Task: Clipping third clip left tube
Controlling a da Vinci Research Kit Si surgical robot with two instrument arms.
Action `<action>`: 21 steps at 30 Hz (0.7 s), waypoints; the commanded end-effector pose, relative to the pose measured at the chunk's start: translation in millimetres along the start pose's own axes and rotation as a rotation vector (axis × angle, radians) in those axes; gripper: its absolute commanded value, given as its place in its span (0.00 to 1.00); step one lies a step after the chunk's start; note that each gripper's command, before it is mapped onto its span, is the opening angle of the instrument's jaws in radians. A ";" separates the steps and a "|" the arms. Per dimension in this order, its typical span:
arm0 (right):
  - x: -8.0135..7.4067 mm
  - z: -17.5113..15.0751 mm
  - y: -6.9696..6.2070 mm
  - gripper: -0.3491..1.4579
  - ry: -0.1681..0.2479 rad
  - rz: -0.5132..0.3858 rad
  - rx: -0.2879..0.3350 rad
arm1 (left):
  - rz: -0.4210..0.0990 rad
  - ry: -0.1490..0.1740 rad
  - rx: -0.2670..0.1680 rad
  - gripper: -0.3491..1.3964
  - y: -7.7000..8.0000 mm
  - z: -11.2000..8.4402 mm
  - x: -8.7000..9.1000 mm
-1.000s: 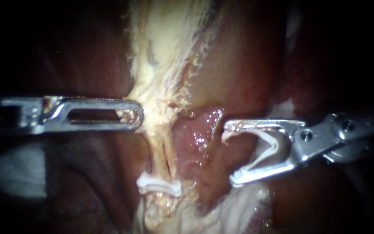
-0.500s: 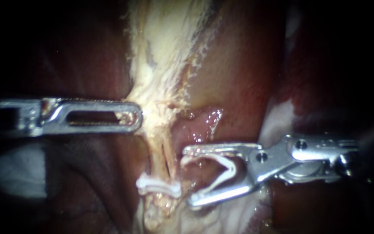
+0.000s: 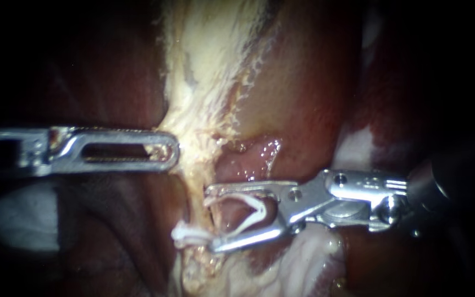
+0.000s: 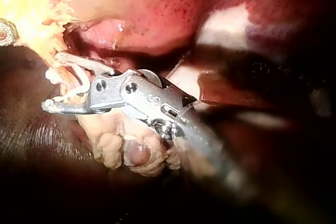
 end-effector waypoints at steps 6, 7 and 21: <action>-0.6 0.7 0.7 0.52 -0.008 0.005 -0.004 | -0.001 0.001 0.000 0.00 -0.3 -0.3 0.0; -0.6 0.8 0.9 0.52 -0.008 0.005 -0.005 | -0.002 0.001 0.000 0.00 -0.4 -0.4 0.0; -0.5 2.6 1.6 0.52 -0.019 0.006 -0.013 | -0.004 0.004 -0.003 0.00 -1.1 -0.9 0.1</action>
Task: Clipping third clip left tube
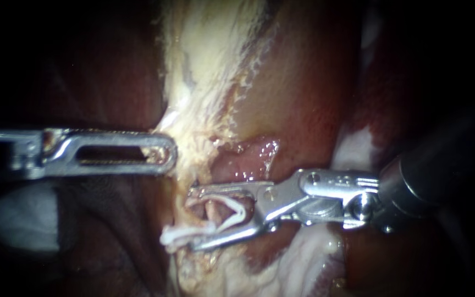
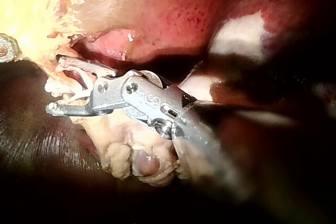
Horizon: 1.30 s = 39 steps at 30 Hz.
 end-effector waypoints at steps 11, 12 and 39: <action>0.4 -0.8 0.3 0.52 -0.008 0.005 -0.017 | 0.000 0.001 0.001 0.00 -0.3 -0.4 0.1; 0.6 -0.9 0.3 0.52 -0.008 0.007 -0.020 | 0.000 0.001 0.001 0.00 -0.3 -0.4 0.1; 1.2 0.0 -1.0 0.52 -0.005 -0.003 0.069 | 0.000 -0.002 0.006 0.00 -0.5 -0.5 0.1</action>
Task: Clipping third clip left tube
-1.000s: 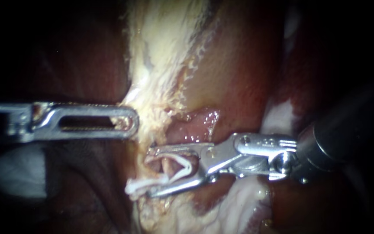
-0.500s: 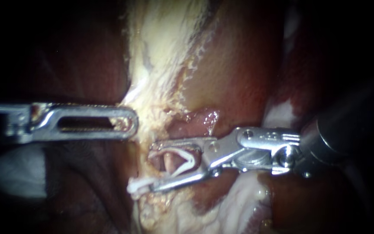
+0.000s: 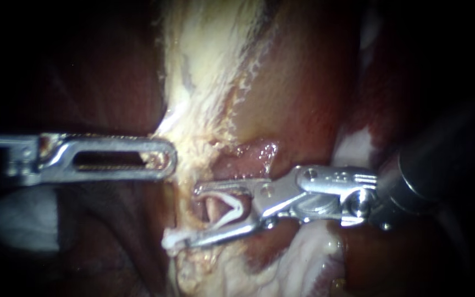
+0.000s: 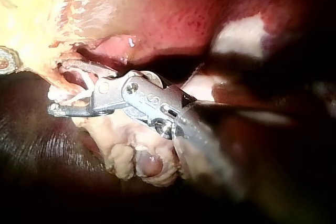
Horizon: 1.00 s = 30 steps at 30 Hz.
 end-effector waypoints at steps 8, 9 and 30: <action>0.4 1.3 -1.2 0.52 0.011 -0.012 0.061 | 0.001 0.001 0.002 0.00 0.1 0.3 0.0; 0.3 1.4 -1.2 0.52 0.011 -0.009 0.066 | 0.000 0.001 0.002 0.00 0.1 0.3 0.0; 1.1 2.5 0.2 0.52 0.102 0.042 0.103 | 0.001 0.001 0.002 0.00 0.2 0.5 0.0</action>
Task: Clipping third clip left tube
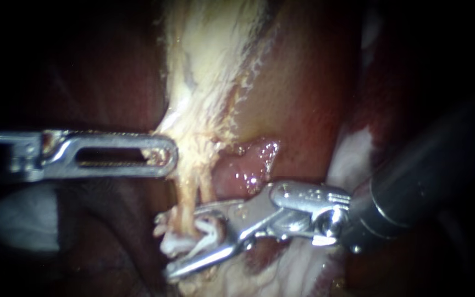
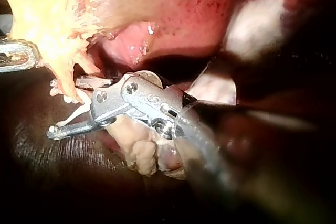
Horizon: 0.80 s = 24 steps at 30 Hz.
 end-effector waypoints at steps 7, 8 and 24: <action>1.9 -1.8 1.1 0.51 0.026 0.029 -0.039 | 0.000 -0.001 -0.001 0.00 -0.1 0.1 0.0; 2.2 -1.9 1.3 0.50 0.031 0.037 -0.041 | 0.000 -0.001 -0.001 0.00 -0.1 0.1 0.0; 3.3 -2.1 1.7 0.49 0.076 0.108 -0.041 | -0.001 -0.003 -0.003 0.00 -0.3 0.6 0.1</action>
